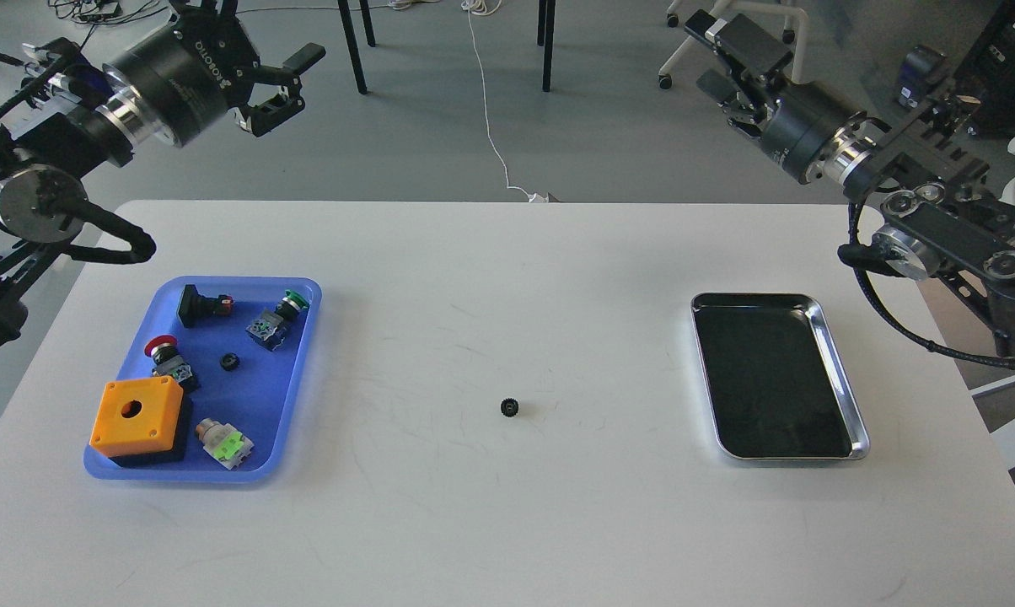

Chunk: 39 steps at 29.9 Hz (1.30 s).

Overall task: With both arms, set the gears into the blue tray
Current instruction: 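Reach the left gripper out to the second black gear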

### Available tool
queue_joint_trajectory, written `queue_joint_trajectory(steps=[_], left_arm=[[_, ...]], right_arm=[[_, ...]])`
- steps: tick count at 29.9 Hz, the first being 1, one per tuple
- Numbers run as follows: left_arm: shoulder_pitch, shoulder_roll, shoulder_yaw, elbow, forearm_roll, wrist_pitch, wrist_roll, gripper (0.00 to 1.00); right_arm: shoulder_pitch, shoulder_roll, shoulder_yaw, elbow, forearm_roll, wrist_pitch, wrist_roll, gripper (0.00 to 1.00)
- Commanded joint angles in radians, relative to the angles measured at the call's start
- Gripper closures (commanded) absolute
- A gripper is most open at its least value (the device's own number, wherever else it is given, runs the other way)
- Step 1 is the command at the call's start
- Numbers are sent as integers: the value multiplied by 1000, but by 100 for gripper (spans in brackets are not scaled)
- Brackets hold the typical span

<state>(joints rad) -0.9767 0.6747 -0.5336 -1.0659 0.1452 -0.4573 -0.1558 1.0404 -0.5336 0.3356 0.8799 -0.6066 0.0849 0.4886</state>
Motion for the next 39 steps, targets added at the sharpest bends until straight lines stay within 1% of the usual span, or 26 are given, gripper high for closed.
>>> queue_joint_trajectory(steps=[1,4,6,13,17,19,21,26,28,29,30,31,32,34,35,38,39], left_arm=[[-2,-24,1,-68,158,0,-5,2],[-7,-46,1,-124,308,6,-5,2],[-7,-75,1,-140,405,11,-8,2],[-4,-256,1,-140,816,63,-13,2],[10,-334,7,-140,994,68,-13,2],[12,-345,11,-140,1033,71,-13,3],[23,-371,49,-146,1204,81,-15,3],[23,-402,115,-151,1353,126,-15,3],[23,-423,188,-151,1460,186,-15,5],[23,-423,188,-151,1461,186,-15,5],[23,-434,243,-151,1547,245,-15,6],[23,-440,271,-149,1585,267,-15,6],[23,-441,312,-149,1635,284,-15,6],[23,-441,365,-146,1712,290,-15,7],[24,-441,386,-143,1760,292,-15,9],[38,-438,420,-128,1898,311,-15,20],[47,-435,429,-115,1938,324,-16,21]], right_arm=[[-33,-52,14,-6,169,28,0,2],[-55,-92,16,-9,261,67,0,2],[-63,-115,17,-9,315,96,0,2],[-144,-157,52,-9,516,231,0,2],[-210,-163,97,-12,608,268,0,2],[-226,-163,111,-15,623,273,0,2],[-282,-160,167,-18,669,279,0,1],[-362,-144,266,-13,791,312,0,1],[-405,-122,318,-15,834,383,0,1],[-405,-121,318,-15,834,383,0,1],[-428,-114,347,-16,841,404,0,1],[-437,-112,364,-16,841,404,0,1],[-451,-112,387,-16,841,404,0,1],[-467,-108,411,-15,841,404,0,1],[-473,-102,418,-13,841,404,0,1],[-490,-85,419,-12,841,404,0,1],[-497,-80,419,-10,841,404,0,1]])
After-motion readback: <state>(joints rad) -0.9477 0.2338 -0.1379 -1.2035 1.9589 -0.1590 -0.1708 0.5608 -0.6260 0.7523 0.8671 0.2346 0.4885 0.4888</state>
